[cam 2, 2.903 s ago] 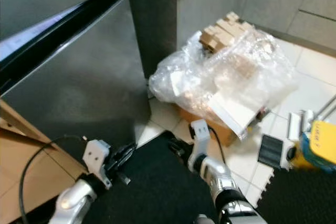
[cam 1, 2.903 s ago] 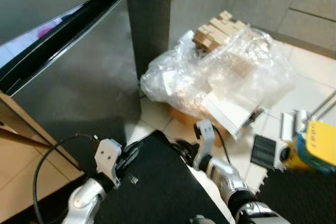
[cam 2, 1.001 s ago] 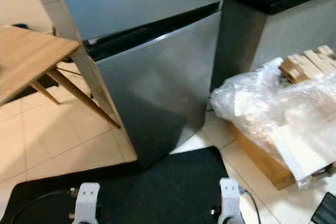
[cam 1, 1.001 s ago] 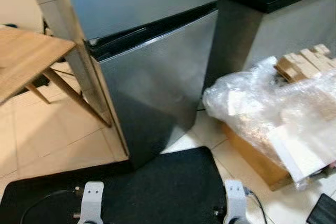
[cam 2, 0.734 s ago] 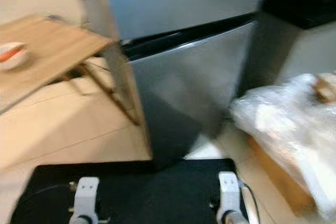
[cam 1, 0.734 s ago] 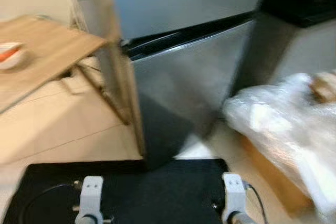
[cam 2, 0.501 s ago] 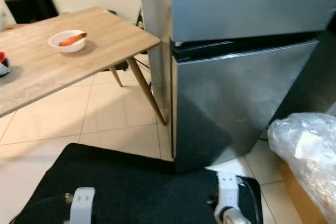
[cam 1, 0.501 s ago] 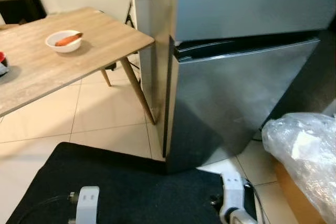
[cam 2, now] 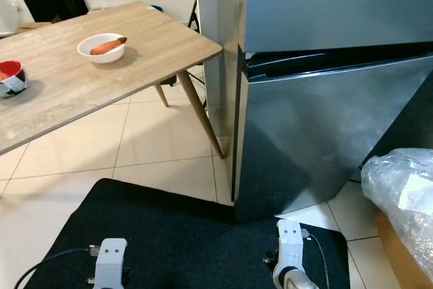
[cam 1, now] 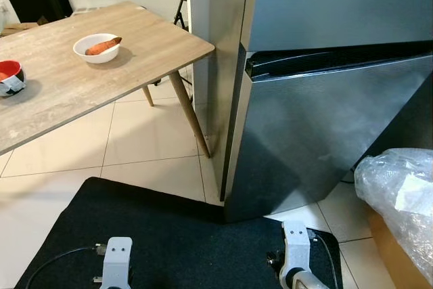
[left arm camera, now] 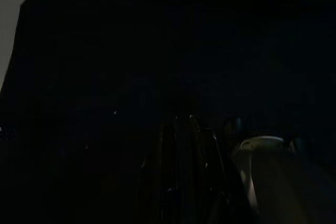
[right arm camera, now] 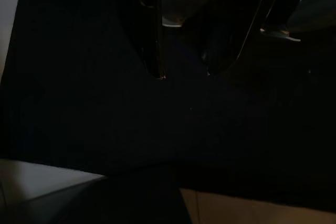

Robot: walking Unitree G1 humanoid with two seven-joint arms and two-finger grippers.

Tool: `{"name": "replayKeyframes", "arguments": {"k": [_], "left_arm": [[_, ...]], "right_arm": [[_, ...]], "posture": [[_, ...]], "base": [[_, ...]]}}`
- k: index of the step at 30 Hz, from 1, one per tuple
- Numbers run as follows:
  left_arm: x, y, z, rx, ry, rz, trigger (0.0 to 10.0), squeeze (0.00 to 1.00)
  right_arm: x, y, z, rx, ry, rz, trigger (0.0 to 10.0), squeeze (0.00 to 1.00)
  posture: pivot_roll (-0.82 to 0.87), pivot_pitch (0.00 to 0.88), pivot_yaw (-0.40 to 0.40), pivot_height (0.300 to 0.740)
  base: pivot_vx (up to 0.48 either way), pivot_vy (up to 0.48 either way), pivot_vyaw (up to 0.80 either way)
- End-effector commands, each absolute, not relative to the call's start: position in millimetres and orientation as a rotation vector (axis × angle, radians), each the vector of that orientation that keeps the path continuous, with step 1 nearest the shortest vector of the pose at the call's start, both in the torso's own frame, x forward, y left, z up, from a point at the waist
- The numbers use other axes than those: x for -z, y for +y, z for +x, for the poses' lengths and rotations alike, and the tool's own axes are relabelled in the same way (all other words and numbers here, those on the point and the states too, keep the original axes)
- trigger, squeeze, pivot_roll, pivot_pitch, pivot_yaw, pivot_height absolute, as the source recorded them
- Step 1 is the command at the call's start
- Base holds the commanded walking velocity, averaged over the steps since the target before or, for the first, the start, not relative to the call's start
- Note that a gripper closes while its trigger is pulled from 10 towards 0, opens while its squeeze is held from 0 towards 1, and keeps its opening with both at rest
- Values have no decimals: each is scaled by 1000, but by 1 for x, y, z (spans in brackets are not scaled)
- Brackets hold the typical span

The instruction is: Restocking fridge

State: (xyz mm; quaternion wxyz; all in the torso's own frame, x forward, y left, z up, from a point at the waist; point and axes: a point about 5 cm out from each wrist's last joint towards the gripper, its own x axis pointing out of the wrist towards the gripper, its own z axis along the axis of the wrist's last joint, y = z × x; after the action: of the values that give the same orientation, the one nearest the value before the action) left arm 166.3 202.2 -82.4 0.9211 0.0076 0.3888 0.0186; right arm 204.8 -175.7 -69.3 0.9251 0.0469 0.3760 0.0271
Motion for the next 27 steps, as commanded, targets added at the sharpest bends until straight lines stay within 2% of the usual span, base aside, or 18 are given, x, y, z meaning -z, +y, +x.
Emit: {"name": "replayKeyframes", "arguments": {"k": [1,7,18,25,27], "left_arm": [[83,207,163,-35,816,37,10000,0],[83,207,163,-28,808,42,10000,0],[75,205,175,-43,718,70,10000,0],[70,202,182,-59,660,69,10000,0],[68,202,183,-82,641,64,10000,0]], "right_arm": [[73,-178,198,-39,795,114,10000,0],[72,-178,199,-30,782,122,10000,0],[73,-174,199,-48,781,113,10000,0],[73,-173,198,-54,785,112,10000,0],[73,-173,198,-63,785,107,10000,0]], "posture": [[-95,81,5,740],[-94,76,9,740],[-90,81,9,740],[-89,82,10,740],[-89,82,9,740]], "base": [[0,0,-800],[0,0,-800],[0,0,0],[0,-470,0],[0,0,0]]}}
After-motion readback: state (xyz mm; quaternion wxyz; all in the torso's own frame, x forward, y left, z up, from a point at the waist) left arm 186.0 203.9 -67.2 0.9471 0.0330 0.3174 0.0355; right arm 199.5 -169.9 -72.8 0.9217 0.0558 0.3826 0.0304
